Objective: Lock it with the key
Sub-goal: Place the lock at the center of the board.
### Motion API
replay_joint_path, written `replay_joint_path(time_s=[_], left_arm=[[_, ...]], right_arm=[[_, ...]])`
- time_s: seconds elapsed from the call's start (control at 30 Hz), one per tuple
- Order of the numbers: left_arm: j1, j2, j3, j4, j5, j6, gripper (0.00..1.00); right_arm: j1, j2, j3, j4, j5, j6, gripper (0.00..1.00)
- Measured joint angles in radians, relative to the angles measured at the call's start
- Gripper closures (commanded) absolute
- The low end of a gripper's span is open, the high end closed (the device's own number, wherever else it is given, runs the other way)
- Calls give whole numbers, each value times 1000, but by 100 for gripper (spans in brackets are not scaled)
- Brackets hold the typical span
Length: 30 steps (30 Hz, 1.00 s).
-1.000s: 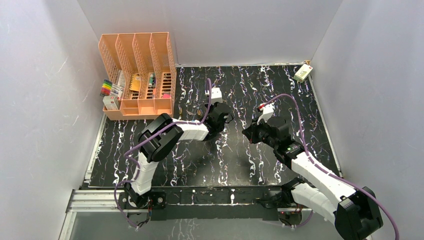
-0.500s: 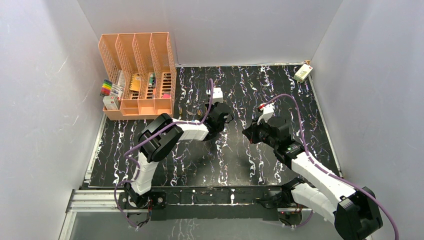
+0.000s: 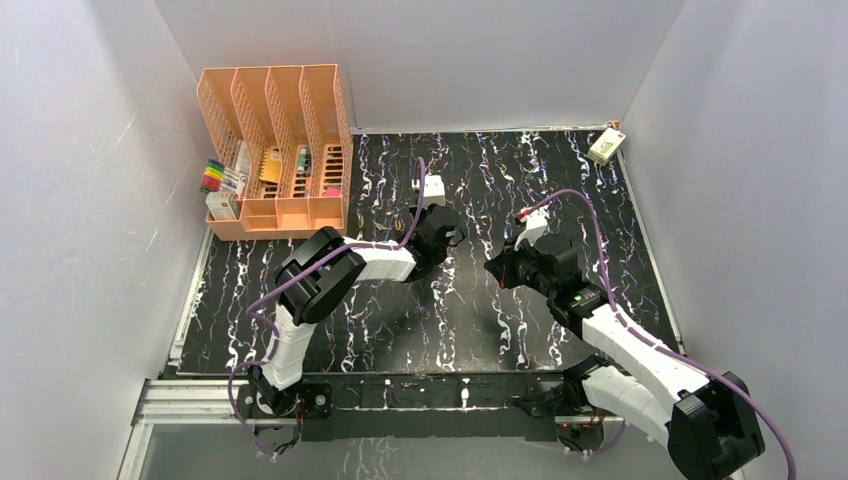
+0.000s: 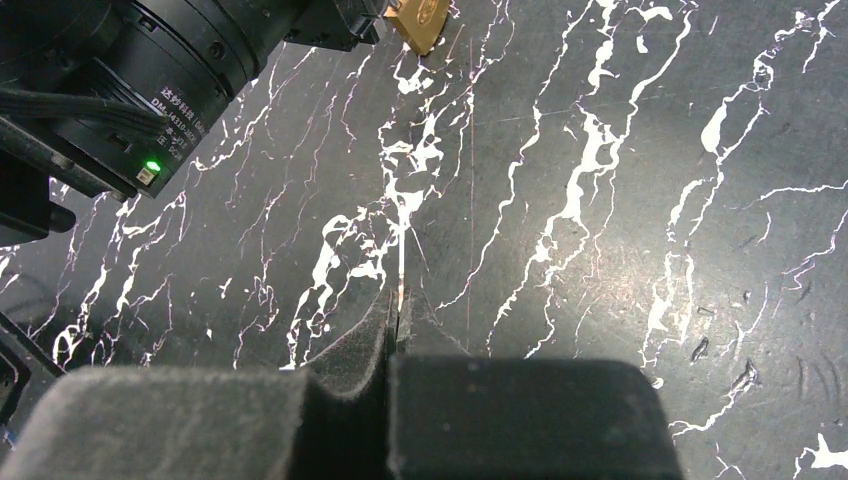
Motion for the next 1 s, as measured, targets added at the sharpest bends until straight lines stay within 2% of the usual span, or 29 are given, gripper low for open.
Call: replay_joint_path(time_s=[0.07, 0.3, 0.57, 0.8, 1.0], left_arm=[[0, -1, 0, 0, 3, 0, 99], [1, -1, 0, -9, 8, -1, 55], [2, -7, -5, -16, 8, -6, 26], [5, -90, -21, -16, 19, 19, 11], [52, -293, -84, -47, 102, -13, 5]], right_arm=[[0, 0, 0, 0, -1, 0, 100], [-5, 11, 0, 1, -8, 0, 100], [-7, 19, -18, 24, -16, -1, 100], [-29, 59, -38, 50, -41, -2, 100], [-32, 186, 24, 54, -71, -10, 100]])
